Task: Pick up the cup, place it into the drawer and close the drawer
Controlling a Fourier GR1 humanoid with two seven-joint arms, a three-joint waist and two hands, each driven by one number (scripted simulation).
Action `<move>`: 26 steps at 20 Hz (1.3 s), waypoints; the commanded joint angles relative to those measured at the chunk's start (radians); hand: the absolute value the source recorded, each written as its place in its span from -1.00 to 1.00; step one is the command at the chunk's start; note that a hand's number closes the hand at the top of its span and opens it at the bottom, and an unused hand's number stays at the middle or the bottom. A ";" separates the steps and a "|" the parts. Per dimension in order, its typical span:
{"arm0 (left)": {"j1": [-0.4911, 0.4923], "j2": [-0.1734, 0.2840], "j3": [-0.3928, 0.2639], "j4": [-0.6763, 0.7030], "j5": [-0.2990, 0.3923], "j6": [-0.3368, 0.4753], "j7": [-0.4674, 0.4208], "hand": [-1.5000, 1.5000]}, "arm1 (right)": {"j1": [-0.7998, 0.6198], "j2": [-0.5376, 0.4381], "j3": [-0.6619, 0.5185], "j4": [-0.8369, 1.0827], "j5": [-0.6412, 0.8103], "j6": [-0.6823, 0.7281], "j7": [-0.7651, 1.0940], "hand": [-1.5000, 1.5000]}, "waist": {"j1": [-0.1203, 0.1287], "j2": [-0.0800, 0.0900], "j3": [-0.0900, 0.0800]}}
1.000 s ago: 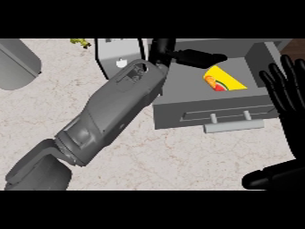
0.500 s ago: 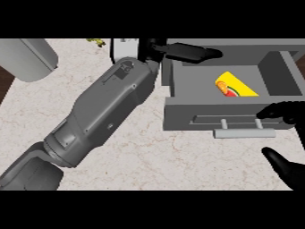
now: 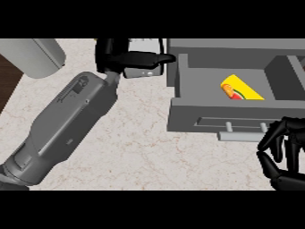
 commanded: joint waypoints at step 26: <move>0.762 0.325 0.236 -0.504 0.027 -0.334 -0.017 -1.00 | -0.250 -0.008 0.271 0.694 0.856 -0.218 -0.340 -1.00 | -0.015 0.013 0.001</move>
